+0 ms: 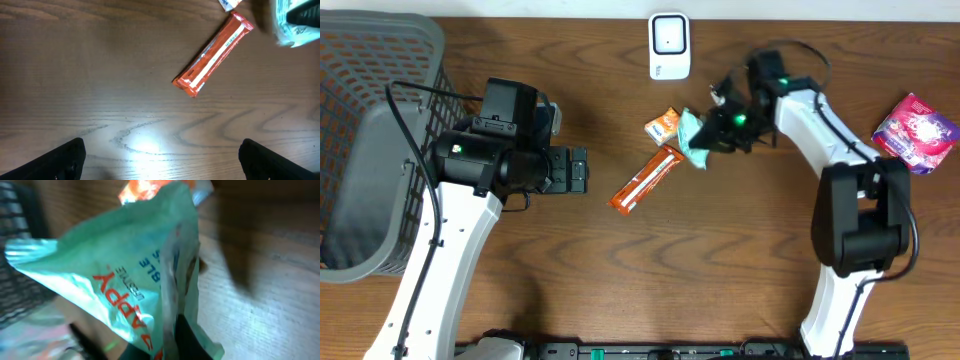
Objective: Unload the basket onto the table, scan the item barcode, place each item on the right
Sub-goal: 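Move the teal wipes pack right and release it on the table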
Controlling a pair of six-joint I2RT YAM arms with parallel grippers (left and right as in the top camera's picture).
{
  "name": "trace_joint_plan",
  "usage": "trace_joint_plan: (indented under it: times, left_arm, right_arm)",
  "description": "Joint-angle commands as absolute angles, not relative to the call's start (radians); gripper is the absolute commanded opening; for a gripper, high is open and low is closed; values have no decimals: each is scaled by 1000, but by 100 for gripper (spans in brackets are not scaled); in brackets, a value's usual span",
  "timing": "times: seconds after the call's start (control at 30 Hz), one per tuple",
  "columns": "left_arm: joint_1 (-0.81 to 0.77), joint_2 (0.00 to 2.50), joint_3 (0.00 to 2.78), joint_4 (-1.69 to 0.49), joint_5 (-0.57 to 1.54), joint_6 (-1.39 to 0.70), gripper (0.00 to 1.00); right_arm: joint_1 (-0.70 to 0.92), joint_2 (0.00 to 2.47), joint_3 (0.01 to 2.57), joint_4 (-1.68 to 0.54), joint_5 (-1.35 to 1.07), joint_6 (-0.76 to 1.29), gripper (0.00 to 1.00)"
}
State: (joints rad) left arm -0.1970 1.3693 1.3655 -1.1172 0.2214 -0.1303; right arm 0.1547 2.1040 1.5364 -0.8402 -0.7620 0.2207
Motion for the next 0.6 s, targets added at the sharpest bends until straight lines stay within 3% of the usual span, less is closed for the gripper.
trace_joint_plan:
  times: [0.0, 0.1, 0.3, 0.33, 0.37, 0.43, 0.57]
  left_arm:
    - [-193, 1372, 1364, -1118, 212, -131, 98]
    - [-193, 1372, 1364, -1118, 212, -131, 98]
    - [-193, 1372, 1364, -1118, 212, -131, 98]
    - [-193, 1372, 1364, -1118, 212, -131, 98]
    - [-193, 1372, 1364, -1118, 212, -131, 98]
    - [-193, 1372, 1364, -1118, 212, -131, 98]
    - [-193, 1372, 1364, -1118, 212, -131, 98]
  right_arm:
    - [84, 2188, 1421, -772, -1077, 161, 8]
    - [7, 2227, 1399, -770, -1073, 181, 13]
    - [-131, 2188, 1461, -873, -834, 247, 29]
    - [-144, 2175, 1487, -909, -810, 231, 33]
    - [-157, 2146, 1534, -979, -756, 204, 50]
    - [-152, 2107, 1606, -1084, -641, 174, 64]
    - [-105, 2044, 1670, -1185, -458, 166, 60]
